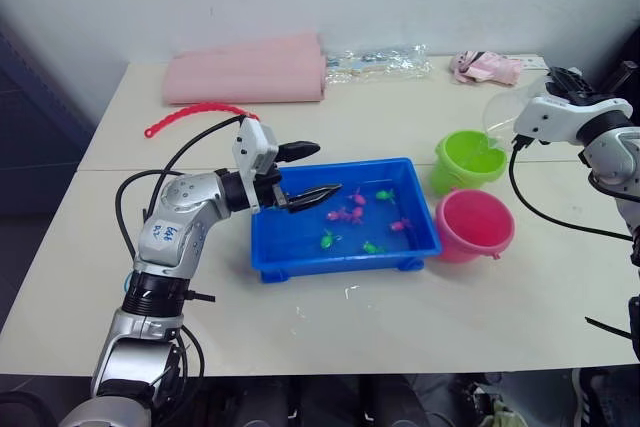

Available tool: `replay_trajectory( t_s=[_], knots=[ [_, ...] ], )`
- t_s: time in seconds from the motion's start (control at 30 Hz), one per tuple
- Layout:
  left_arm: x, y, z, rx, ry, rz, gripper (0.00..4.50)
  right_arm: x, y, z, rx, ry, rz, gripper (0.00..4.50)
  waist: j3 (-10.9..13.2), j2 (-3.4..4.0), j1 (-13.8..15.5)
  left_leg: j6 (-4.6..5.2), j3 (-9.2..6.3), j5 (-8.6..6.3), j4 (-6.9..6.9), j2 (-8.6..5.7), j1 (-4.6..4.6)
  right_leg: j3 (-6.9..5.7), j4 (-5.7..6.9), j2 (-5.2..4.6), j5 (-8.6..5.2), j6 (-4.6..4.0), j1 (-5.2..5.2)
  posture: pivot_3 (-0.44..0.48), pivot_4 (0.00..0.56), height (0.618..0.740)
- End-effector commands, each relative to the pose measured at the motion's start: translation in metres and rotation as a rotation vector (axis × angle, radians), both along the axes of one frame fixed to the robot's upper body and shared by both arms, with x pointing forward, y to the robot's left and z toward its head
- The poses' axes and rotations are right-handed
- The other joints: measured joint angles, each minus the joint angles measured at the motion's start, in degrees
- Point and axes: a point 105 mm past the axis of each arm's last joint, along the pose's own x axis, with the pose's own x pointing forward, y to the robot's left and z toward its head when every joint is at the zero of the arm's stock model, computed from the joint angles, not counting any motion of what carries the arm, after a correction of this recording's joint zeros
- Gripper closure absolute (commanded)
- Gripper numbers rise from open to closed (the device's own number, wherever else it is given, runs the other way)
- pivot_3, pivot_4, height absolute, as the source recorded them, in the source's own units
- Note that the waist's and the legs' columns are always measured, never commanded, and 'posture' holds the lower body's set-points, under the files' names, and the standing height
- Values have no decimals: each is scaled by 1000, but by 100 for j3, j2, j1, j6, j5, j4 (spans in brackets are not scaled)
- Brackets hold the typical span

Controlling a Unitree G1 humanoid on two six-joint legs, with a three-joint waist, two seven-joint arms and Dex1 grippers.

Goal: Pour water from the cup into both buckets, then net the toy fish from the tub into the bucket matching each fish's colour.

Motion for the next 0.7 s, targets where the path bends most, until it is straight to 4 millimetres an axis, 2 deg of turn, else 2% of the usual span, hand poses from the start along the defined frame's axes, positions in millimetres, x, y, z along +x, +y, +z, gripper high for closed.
replay_trajectory(
  t_s=[0.03,0.2,0.53,0.63,0.7],
  knots=[
    [-2,-2,9,-6,-44,1,0,-5,-2,26,-29,-90,8,4405,0,0,-2,0,0,0,0,0,-1,0,1,0,0,0,0,0,150,740],
    [-1,-6,18,-32,-57,-1,0,-2,0,26,-90,-89,3,4405,0,0,-17,0,0,0,1,0,0,1,2,0,0,0,-1,0,150,740],
    [-3,-7,11,-31,-55,3,0,-4,10,29,-158,-116,59,4405,0,0,-103,-1,1,0,-3,0,-1,1,3,1,0,0,-2,0,150,740],
    [-4,-8,11,-32,-55,1,0,-4,7,26,-62,-104,65,4405,0,0,-104,-1,1,1,-3,1,0,1,3,1,0,0,-2,0,150,740],
    [-4,-8,11,-33,-54,1,0,-4,3,24,70,-96,78,4405,0,-1,-104,-1,1,1,-3,0,0,1,3,2,0,0,-2,0,150,740]
  ],
)
